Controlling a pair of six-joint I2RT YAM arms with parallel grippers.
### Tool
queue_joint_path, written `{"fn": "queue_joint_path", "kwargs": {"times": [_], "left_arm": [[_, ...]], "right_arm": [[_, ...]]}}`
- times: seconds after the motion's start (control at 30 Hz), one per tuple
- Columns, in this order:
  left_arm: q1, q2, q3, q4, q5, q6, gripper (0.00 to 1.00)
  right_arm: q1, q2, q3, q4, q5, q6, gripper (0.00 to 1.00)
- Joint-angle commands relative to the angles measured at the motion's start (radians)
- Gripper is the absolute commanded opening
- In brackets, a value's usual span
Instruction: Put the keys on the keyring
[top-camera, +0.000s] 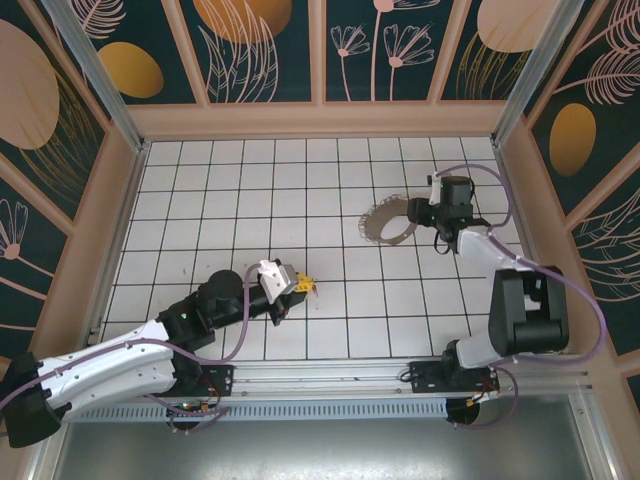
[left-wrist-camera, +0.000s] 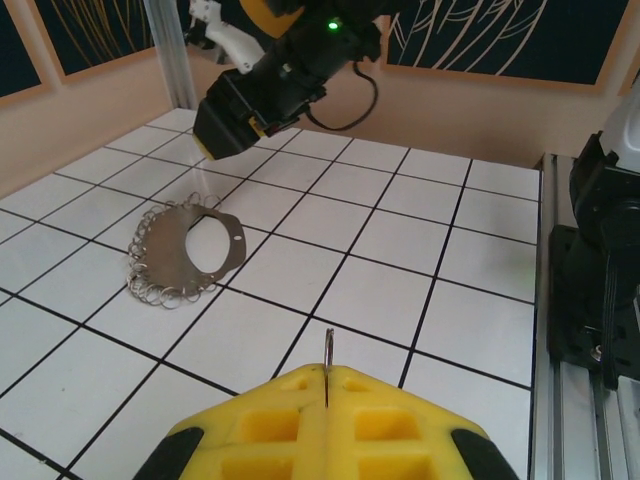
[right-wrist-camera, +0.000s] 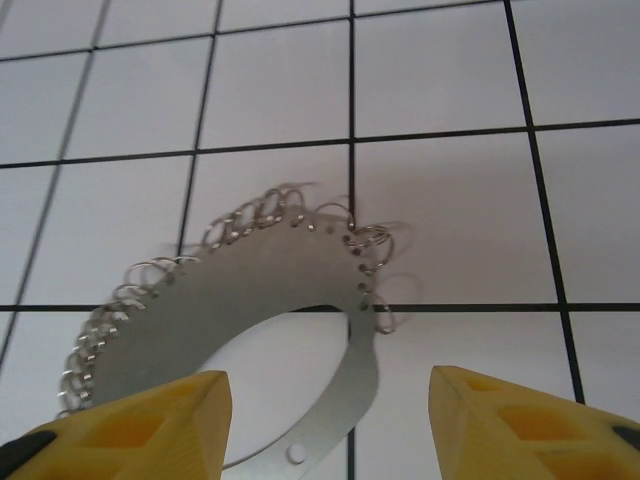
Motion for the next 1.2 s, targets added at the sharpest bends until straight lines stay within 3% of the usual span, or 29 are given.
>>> {"fn": "queue_joint_path", "kwargs": {"times": [0.0, 0.47, 0.73, 1.17], "left_arm": [[-0.004, 0.011, -0.020, 0.088, 0.036, 0.005, 0.00], [-0.003, 0.009, -0.056, 0.142, 0.069, 0.024, 0.00], [-0.004, 0.020, -0.056, 0.154, 0.073, 0.025, 0.00], [-0.004, 0.009, -0.062, 0.152, 0.063, 0.033, 0.00]], "right_arm": [[-0.016, 0.079, 0.098, -0.077, 0.028, -0.053, 0.53], [-0.036, 0.290, 0.212, -0.190, 0.019, -0.130, 0.49], [-0.045, 0.353, 0.244, -0.186, -0.019, -0.139, 0.37], [-0.045, 0.398, 0.274, -0.160, -0.039, -0.150, 0.31]]}}
